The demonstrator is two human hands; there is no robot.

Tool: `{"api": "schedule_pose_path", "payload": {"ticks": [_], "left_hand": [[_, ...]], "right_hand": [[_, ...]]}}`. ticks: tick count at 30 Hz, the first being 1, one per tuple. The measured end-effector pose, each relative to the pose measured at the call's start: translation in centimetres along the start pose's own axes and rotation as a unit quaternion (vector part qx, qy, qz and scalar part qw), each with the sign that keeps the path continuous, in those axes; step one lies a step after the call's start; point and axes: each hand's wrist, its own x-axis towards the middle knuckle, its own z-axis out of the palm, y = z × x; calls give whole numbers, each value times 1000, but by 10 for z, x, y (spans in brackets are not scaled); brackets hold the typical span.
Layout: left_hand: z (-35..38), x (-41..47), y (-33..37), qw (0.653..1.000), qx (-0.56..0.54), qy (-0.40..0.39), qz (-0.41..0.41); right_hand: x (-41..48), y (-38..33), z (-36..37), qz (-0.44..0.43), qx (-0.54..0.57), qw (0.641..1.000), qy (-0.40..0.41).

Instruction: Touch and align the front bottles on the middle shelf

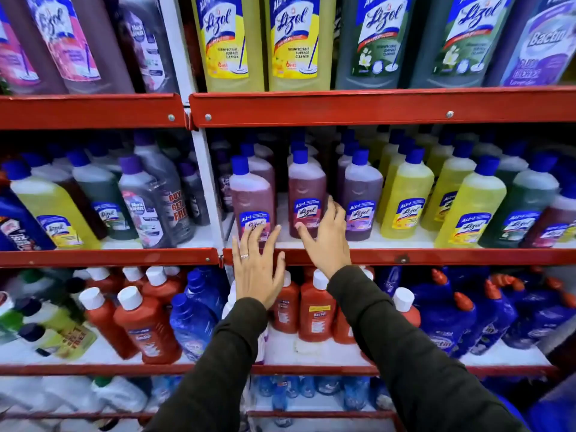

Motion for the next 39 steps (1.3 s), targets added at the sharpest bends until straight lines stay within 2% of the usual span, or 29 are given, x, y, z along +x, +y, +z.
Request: {"api": "schedule_pose_path", "payload": {"ticks": [6, 12, 25, 36, 39], "left_hand": [[5, -12, -23, 999, 29, -28, 25], [7, -9, -29, 998, 38, -20, 40], [15, -9, -27, 999, 38, -2, 14], [13, -8, -21, 1000, 24, 5, -18], [13, -8, -20, 1000, 22, 6, -18]], "right_hand": [[36, -12, 19, 115, 21, 992, -46], [52, -13, 29, 138, 30, 990, 1], [16, -10, 15, 76, -58, 995, 2], [4, -2, 12, 47, -31, 998, -1], [-3, 8, 9, 28, 24, 997, 70]]}}
